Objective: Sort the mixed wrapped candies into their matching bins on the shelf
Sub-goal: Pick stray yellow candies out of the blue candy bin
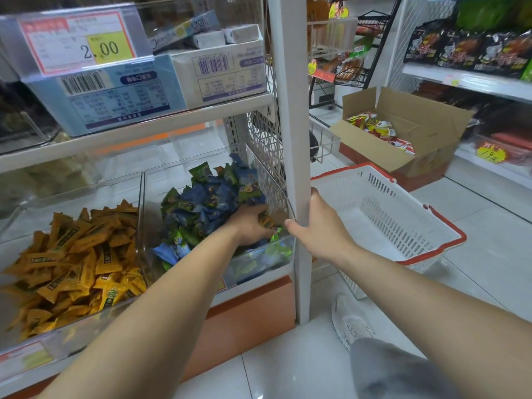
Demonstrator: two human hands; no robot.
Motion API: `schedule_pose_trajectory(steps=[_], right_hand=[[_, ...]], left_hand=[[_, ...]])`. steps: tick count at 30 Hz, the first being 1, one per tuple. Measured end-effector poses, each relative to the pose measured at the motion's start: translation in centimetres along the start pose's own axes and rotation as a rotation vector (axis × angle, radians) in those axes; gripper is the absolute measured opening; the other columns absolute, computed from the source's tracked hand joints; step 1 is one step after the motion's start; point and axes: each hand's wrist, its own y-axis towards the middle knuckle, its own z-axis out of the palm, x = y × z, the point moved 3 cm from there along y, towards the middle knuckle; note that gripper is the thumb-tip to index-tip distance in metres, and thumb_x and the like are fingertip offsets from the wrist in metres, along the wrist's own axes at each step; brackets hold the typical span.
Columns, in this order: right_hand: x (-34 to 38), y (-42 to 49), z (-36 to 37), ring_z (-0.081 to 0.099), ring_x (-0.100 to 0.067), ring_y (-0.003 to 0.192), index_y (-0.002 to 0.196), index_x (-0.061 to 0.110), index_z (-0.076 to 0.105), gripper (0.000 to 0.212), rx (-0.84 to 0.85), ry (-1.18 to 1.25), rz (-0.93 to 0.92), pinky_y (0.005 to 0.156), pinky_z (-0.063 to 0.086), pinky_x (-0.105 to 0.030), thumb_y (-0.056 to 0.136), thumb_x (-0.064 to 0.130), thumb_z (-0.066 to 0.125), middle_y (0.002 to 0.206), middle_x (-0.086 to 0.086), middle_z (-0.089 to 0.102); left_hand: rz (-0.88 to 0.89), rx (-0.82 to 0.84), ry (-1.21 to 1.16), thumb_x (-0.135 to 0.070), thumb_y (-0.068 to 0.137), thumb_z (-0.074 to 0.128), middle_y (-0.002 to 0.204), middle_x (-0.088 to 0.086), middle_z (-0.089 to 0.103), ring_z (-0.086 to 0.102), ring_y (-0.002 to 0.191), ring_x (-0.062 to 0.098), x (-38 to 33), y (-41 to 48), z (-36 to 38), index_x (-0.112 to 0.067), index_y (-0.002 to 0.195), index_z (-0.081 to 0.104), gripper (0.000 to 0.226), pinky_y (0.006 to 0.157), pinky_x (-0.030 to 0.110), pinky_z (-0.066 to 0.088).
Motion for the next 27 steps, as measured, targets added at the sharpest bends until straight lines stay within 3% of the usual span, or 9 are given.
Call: schedule_pose_trajectory(steps=[3, 7, 9, 13, 16, 19, 22, 24, 27], right_hand=[[0.0, 0.0, -0.1, 0.061, -0.021, 0.107, 0.133, 0.019, 0.04, 0.055, -0.002, 0.007, -0.006, 0.081, 0.048, -0.03, 0.09, 0.034, 0.069, 0.121, -0.001, 0.061], [-0.1, 0.1, 0.0, 0.061, -0.02, 0.103, 0.131, 0.019, 0.041, 0.053, 0.003, 0.004, -0.015, 0.078, 0.047, -0.03, 0.088, 0.033, 0.069, 0.118, -0.001, 0.06], [-0.1, 0.2, 0.0, 0.06, -0.019, 0.103, 0.132, 0.02, 0.04, 0.053, 0.009, 0.003, -0.017, 0.078, 0.047, -0.028, 0.089, 0.033, 0.069, 0.118, 0.0, 0.059], [-0.2, 0.1, -0.1, 0.058, -0.018, 0.102, 0.132, 0.021, 0.04, 0.054, 0.01, -0.006, -0.028, 0.079, 0.047, -0.031, 0.088, 0.034, 0.069, 0.118, 0.001, 0.058], [-0.1, 0.0, -0.2, 0.058, -0.018, 0.103, 0.131, 0.022, 0.039, 0.055, 0.02, -0.021, -0.024, 0.079, 0.049, -0.032, 0.087, 0.037, 0.069, 0.117, 0.002, 0.057], [0.0, -0.1, -0.3, 0.06, -0.018, 0.102, 0.131, 0.024, 0.039, 0.057, 0.023, -0.035, -0.022, 0.084, 0.055, -0.038, 0.086, 0.042, 0.069, 0.117, 0.003, 0.058], [0.3, -0.2, -0.5, 0.061, -0.018, 0.101, 0.128, 0.022, 0.043, 0.055, 0.028, -0.043, -0.012, 0.084, 0.055, -0.039, 0.085, 0.044, 0.07, 0.113, 0.003, 0.059], [0.4, -0.5, -0.6, 0.061, -0.019, 0.104, 0.127, 0.019, 0.045, 0.055, 0.048, -0.051, 0.018, 0.086, 0.055, -0.04, 0.085, 0.046, 0.07, 0.115, 0.001, 0.059], [1.0, -1.5, -1.2, 0.058, -0.022, 0.11, 0.133, 0.017, 0.046, 0.062, 0.05, -0.133, 0.094, 0.089, 0.054, -0.043, 0.084, 0.049, 0.069, 0.126, -0.001, 0.055]], left_hand=[[-0.02, 0.034, -0.028, -0.035, 0.084, 0.076, 0.144, 0.007, 0.051, 0.05, 0.126, 0.024, -0.2, 0.3, 0.2, -0.017, 0.146, 0.042, 0.073, 0.091, 0.021, 0.035], [-0.063, 0.107, 0.036, -0.039, 0.085, 0.073, 0.113, -0.001, 0.054, 0.05, 0.095, 0.015, -0.5, 0.7, 0.4, -0.016, 0.134, 0.051, 0.058, 0.077, 0.025, 0.037], [-0.061, 0.134, 0.031, -0.039, 0.085, 0.072, 0.119, 0.002, 0.056, 0.048, 0.092, 0.013, -0.4, 0.8, 0.4, -0.018, 0.134, 0.051, 0.057, 0.076, 0.025, 0.035], [-0.094, 0.236, 0.024, -0.041, 0.087, 0.068, 0.141, 0.003, 0.05, 0.048, 0.11, 0.018, -0.5, 0.6, -0.1, -0.02, 0.143, 0.046, 0.063, 0.088, 0.027, 0.034], [-0.041, 0.198, -0.03, -0.038, 0.088, 0.07, 0.137, 0.001, 0.05, 0.045, 0.107, 0.013, -0.5, 0.1, -0.5, -0.023, 0.14, 0.046, 0.06, 0.086, 0.026, 0.035], [0.041, 0.13, -0.141, -0.037, 0.086, 0.074, 0.12, -0.004, 0.054, 0.051, 0.089, 0.002, -0.4, -0.6, -0.8, -0.024, 0.127, 0.052, 0.049, 0.069, 0.015, 0.037], [0.081, 0.0, -0.258, -0.037, 0.083, 0.078, 0.111, -0.006, 0.056, 0.05, 0.085, -0.006, -0.4, -1.5, -1.5, -0.021, 0.126, 0.056, 0.051, 0.059, 0.004, 0.037], [0.097, -0.131, -0.243, -0.037, 0.083, 0.077, 0.108, -0.008, 0.055, 0.053, 0.087, 0.002, -0.6, -2.0, -2.2, -0.021, 0.126, 0.055, 0.051, 0.063, 0.007, 0.039], [0.158, -0.315, -0.191, -0.037, 0.086, 0.074, 0.11, -0.008, 0.06, 0.057, 0.099, 0.013, -1.5, -2.7, -3.4, -0.025, 0.128, 0.054, 0.048, 0.084, 0.027, 0.048]])
